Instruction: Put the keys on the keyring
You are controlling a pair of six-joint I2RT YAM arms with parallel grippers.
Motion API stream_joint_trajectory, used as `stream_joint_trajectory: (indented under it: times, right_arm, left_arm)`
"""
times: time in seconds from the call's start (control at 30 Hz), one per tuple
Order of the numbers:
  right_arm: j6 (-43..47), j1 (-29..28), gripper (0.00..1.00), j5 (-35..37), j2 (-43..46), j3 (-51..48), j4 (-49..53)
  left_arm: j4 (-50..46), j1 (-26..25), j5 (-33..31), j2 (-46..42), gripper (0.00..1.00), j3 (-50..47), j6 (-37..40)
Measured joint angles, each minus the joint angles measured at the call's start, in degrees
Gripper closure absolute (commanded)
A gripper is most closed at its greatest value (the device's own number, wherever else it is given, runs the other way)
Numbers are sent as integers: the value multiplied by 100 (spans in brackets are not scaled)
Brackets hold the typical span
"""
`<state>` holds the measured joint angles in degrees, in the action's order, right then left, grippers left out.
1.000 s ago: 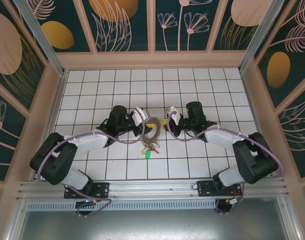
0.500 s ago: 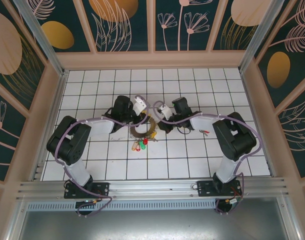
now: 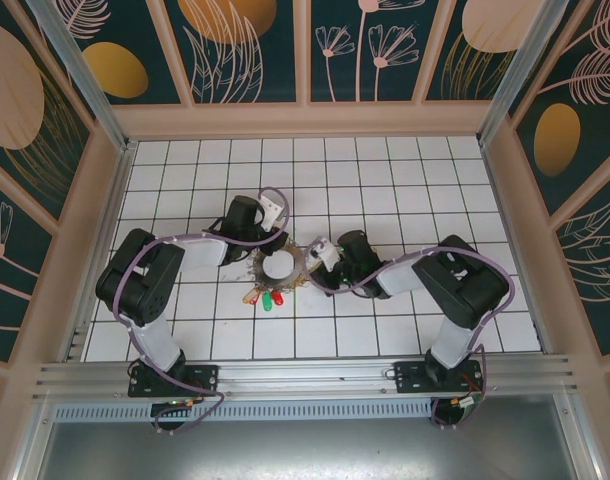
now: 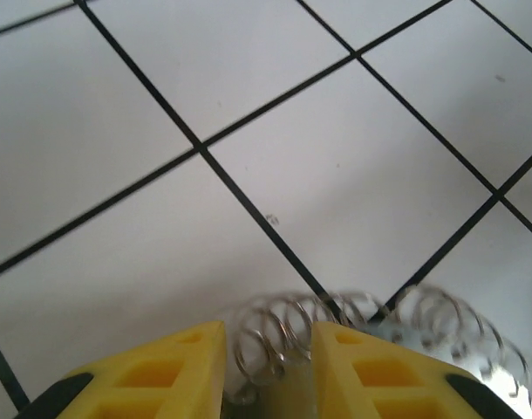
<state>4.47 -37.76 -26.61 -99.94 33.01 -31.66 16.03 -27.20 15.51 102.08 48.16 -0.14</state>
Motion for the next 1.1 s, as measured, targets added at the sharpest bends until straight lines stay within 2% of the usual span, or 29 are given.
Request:
stream_joint_trajectory:
  times: [0.1,0.3,0.67,0.8,0.97,1.1]
  right_arm:
    - [-76,151,100,-48,9,-31,-332]
    - [452,-433,100,-4,142,-361,-1064]
    - [330,-321,100,-46,529,-514,-2260]
    - [240,-321,100,-44,531,-490,-2472]
    - [280,-173,100,-212,739,-466,-2238]
    - [627,151,100,-678,1182,-83,-1165]
  left_arm:
    - [-2,0,-39,0,66,-96,-129]
    - [-125,0,153,192,69,-52,-155]
    - [-177,15,817,232,71,118,-144]
    - [-260,15,831,109,67,153,-120]
    - [-297,31,492,-656,61,35,-103]
    - [107,146,702,-1637,53,-256,48]
